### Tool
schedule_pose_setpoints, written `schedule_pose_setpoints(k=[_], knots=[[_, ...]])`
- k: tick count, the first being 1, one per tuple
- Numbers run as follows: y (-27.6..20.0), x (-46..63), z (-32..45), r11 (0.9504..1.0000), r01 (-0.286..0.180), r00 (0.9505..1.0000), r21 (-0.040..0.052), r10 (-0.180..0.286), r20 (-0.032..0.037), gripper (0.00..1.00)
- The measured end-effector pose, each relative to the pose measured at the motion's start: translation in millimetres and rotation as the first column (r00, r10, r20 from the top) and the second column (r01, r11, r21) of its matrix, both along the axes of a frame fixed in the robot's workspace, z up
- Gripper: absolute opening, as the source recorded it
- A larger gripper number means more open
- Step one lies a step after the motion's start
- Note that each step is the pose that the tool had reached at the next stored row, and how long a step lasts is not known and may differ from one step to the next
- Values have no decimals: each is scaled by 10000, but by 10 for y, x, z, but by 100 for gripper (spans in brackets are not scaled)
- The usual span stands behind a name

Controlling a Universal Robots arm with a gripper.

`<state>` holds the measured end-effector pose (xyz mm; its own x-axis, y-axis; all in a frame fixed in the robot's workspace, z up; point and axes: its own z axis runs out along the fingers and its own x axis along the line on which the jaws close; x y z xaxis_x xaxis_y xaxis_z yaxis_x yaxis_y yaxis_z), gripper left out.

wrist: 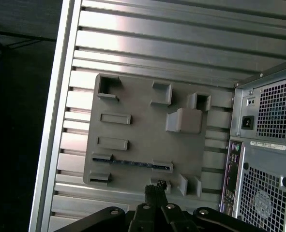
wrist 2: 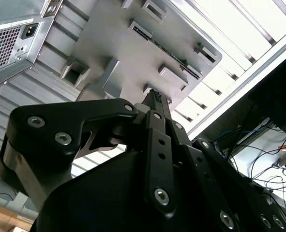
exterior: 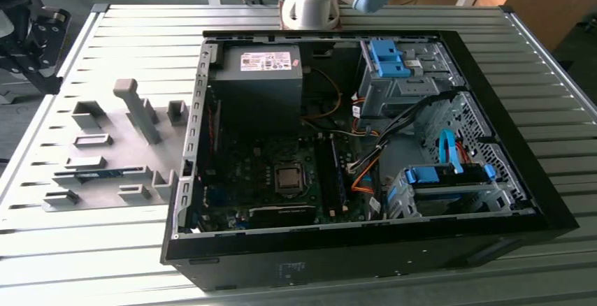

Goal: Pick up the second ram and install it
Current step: 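Pick up the second ram and move it above second insertion slot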

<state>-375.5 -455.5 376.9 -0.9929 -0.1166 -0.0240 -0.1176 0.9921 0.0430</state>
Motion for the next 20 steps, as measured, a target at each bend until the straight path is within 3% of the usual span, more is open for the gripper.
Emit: schedule_pose_setpoints(k=[9,16,20], knots=[[-1,-4,-3,9945,-1048,9945,0,1048,-1,11],[-1,-15,-4,9815,-1916,9815,-1,1916,-1,11],[-1,-15,-5,9803,-1977,9803,0,1977,0,11]])
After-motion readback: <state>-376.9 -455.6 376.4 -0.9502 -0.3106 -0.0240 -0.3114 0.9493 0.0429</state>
